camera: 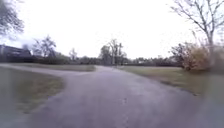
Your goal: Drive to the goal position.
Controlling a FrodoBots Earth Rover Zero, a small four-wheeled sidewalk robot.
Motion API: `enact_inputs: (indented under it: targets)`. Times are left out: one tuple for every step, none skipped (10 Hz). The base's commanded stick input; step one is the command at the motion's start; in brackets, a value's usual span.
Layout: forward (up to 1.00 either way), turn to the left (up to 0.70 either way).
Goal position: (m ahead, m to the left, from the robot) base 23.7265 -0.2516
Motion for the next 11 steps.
enact_inputs:
  targets:
    - [1.0,0.0]
    - [1.0,0.0]
    - [1.0,0.0]
    - [1.0,0.0]
    - [1.0,0.0]
    - [1.0,0.0]
    - [1.0,0.0]
    - [1.0,0.0]
    - [1.0,0.0]
    - [1.0,0.0]
    - [1.0,0.0]
